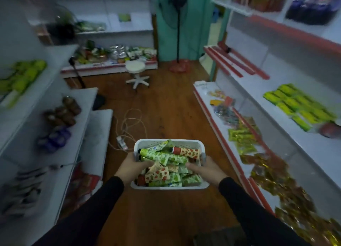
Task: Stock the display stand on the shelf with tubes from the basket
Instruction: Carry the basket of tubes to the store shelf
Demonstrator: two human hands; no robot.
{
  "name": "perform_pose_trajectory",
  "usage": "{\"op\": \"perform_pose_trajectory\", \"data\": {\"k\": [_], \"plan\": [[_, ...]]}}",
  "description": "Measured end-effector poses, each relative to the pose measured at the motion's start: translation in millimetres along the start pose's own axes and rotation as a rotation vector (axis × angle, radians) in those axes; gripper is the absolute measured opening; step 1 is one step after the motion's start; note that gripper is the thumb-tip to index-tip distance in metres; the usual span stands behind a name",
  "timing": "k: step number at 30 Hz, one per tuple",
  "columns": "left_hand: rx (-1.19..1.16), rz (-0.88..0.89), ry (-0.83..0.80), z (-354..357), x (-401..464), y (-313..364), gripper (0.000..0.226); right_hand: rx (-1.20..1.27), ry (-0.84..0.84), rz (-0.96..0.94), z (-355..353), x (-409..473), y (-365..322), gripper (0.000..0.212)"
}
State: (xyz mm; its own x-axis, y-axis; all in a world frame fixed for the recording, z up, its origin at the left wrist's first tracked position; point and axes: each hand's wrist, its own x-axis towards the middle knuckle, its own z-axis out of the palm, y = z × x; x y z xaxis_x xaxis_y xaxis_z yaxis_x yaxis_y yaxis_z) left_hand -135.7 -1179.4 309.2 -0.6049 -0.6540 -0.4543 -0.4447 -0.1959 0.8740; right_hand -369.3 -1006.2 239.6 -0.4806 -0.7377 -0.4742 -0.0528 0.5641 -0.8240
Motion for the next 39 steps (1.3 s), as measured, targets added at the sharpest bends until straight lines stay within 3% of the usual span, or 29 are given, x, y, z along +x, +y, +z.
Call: {"op": "perform_pose_trajectory", "data": {"k": [2,5,6,9,13,16,19,24,27,30,34,37,39], "plan": [[-0.057,-0.015,0.059,-19.4,28.2,9.4,0.039,0.004,-0.042,-0.011,0.9,40.8,-32.7,0.101],[-0.143,-0.043,0.098,-45.0,77.0,22.3,0.044,-0.027,-0.159,-0.069,4.6,100.4,-74.9,0.072],[-0.16,-0.047,0.105,-54.9,97.3,25.8,0.043,-0.034,-0.167,-0.069,5.8,124.2,-85.1,0.072],[-0.178,-0.048,0.12,-83.9,164.9,36.6,0.046,-0.047,-0.137,-0.046,10.4,205.6,-106.3,0.089],[-0.191,-0.052,0.129,-125.9,265.3,67.9,0.046,-0.057,-0.137,-0.067,10.9,294.6,-160.5,0.077],[-0.167,-0.032,0.084,-151.5,335.0,107.0,0.064,-0.05,-0.096,-0.067,-2.8,358.4,-196.0,0.081],[-0.157,-0.017,0.041,-165.8,404.0,147.8,0.049,-0.024,-0.07,-0.044,-25.9,418.9,-229.4,0.089],[-0.151,-0.04,0.019,-179.4,532.1,201.7,0.075,-0.042,-0.055,-0.044,-72.7,538.9,-276.4,0.094],[-0.157,-0.071,0.078,-179.3,609.7,234.0,0.081,-0.049,-0.11,-0.072,-102.9,621.6,-304.7,0.088],[-0.197,-0.071,0.147,-184.1,673.2,270.5,0.067,-0.089,-0.145,-0.046,-131.6,704.1,-340.3,0.1],[-0.244,-0.096,0.197,-202.8,744.3,318.3,0.077,-0.166,-0.225,-0.077,-160.6,796.8,-407.3,0.111],[-0.283,-0.102,0.253,-222.3,802.5,347.1,0.077,-0.188,-0.261,-0.102,-172.0,859.1,-457.0,0.098],[-0.25,-0.089,0.256,-237.3,846.6,369.8,0.076,-0.202,-0.251,-0.094,-177.9,904.1,-485.5,0.108]]}}
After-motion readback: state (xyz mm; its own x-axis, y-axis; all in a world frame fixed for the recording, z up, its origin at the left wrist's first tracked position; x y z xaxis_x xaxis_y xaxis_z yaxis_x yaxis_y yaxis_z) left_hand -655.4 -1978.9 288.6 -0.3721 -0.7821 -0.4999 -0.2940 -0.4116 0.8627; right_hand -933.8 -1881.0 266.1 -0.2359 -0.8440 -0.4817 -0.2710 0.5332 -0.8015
